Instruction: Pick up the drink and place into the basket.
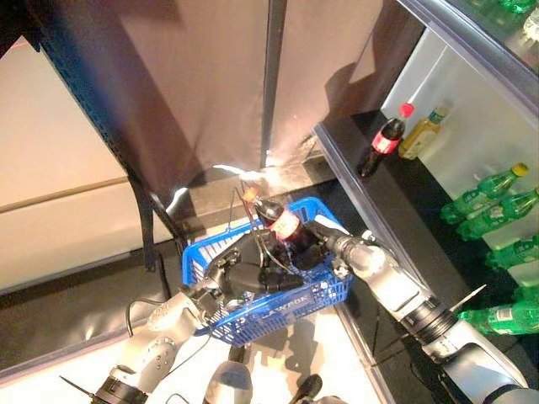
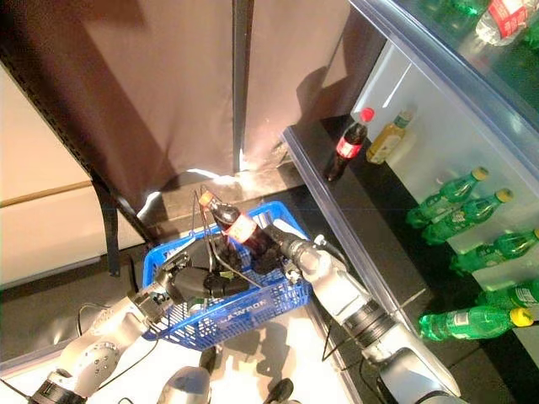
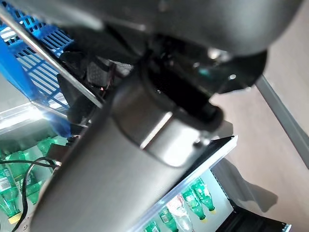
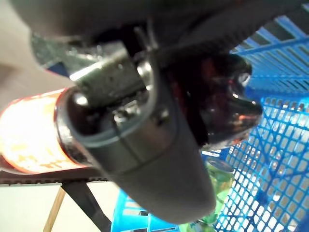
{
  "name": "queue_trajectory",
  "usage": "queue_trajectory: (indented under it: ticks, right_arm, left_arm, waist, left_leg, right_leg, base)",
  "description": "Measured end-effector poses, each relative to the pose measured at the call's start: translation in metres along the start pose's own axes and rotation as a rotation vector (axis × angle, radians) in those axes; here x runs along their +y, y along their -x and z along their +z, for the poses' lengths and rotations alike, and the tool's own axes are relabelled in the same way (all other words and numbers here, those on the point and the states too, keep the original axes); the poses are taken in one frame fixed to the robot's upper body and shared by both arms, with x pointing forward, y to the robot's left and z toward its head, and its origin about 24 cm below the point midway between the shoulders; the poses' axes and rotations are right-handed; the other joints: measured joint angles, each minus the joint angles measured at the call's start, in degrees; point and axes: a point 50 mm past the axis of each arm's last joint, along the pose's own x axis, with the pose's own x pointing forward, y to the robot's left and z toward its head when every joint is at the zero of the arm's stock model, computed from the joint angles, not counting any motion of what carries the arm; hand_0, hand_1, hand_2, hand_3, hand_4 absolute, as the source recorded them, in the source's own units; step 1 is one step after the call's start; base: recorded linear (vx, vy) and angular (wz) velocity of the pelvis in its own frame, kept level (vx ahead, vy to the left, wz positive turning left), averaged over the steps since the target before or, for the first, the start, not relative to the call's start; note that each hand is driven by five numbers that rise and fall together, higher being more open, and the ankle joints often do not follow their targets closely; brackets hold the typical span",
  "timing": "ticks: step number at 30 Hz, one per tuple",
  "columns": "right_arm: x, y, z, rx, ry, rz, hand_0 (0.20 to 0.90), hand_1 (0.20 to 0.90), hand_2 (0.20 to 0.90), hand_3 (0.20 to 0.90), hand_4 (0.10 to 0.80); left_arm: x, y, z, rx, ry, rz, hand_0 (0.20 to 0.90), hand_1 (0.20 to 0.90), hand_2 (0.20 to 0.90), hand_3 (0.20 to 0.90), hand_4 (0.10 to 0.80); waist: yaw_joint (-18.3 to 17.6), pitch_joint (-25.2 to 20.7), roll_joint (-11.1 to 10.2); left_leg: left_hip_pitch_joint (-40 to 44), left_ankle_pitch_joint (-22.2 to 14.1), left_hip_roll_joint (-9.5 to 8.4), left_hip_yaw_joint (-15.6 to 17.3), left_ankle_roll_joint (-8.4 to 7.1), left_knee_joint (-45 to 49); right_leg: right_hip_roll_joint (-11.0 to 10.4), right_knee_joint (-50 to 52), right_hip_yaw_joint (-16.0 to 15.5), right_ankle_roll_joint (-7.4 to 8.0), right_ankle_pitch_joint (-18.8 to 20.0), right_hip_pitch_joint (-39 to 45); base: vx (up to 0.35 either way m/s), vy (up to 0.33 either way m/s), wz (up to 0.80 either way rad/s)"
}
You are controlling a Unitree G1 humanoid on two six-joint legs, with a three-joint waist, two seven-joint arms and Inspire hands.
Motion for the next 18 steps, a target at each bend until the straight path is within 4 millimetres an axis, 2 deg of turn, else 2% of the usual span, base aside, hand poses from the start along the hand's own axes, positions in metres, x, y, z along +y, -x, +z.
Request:
queue_trajectory:
  ticks: [10, 18]
  right_arm:
    - [0.004, -0.001, -0.002, 0.005, -0.069, -0.009, 0.3, 0.3, 0.3, 0.2, 0.1]
    - [0.012, -0.001, -0.008, 0.011, -0.21, -0.051, 0.3, 0.3, 0.3, 0.2, 0.1]
  left_arm:
    - [-0.001, 0.0, 0.001, -0.001, -0.001, -0.012, 0.3, 0.3, 0.3, 0.2, 0.1]
    - [-0.013, -0.003, 0.016, -0.048, -0.048, -0.097, 0.3, 0.3, 0.3, 0.2, 0.1]
  waist:
    - [0.5, 0.0, 0.0]
    - [0.0, 0.0, 0.0]
  left_leg:
    - [0.1, 0.0, 0.0, 0.0, 0.0, 0.0]
    - [0.1, 0.0, -0.01, 0.2, 0.0, 0.0]
  right_leg:
    - [0.0, 0.0, 0.0, 0.0, 0.0, 0.0]
    - [0.0, 0.0, 0.1, 0.0, 0.0, 0.0]
  base:
    - [0.0, 0.0, 0.0]
    - [0.0, 0.0, 0.0]
